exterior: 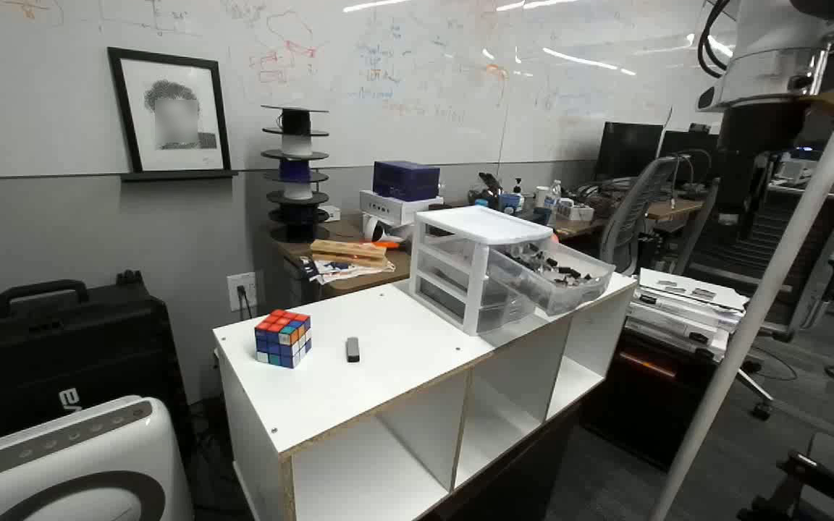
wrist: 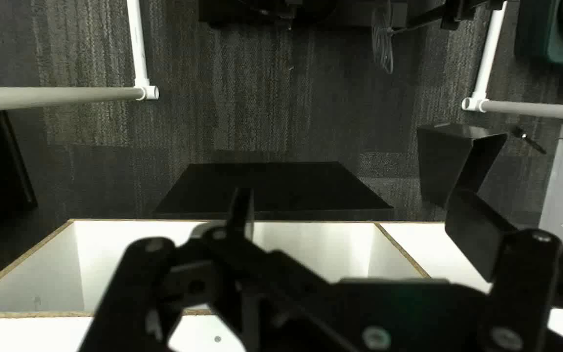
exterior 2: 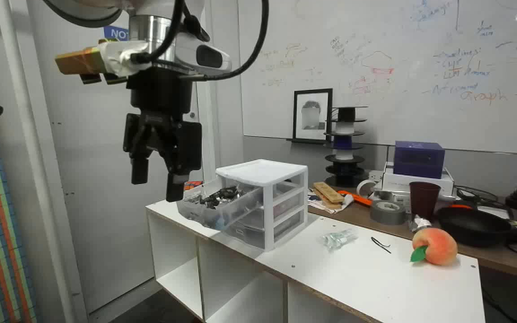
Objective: Put the white object and plastic bag on the table in the open drawer and then close the drawer
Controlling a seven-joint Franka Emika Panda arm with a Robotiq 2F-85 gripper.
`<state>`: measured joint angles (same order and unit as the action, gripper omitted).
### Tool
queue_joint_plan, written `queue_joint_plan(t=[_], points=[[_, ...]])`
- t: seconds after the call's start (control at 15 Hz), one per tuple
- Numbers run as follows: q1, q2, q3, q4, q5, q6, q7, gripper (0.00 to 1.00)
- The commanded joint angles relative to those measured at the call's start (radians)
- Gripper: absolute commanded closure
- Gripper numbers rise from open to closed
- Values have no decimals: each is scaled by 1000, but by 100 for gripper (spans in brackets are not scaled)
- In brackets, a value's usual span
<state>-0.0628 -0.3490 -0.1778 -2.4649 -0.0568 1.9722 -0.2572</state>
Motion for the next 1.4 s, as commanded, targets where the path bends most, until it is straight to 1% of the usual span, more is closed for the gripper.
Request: queue_joint_plan(t=[0.0,1.0,1.2,1.33], points=[[-10,1,10,3,4,-1,-3,0],[-10,1,10,15,4,-1,-3,0],[12,1,70,26,-40,-15,49,0],[38,12,141,47,-85,-28,108,0]])
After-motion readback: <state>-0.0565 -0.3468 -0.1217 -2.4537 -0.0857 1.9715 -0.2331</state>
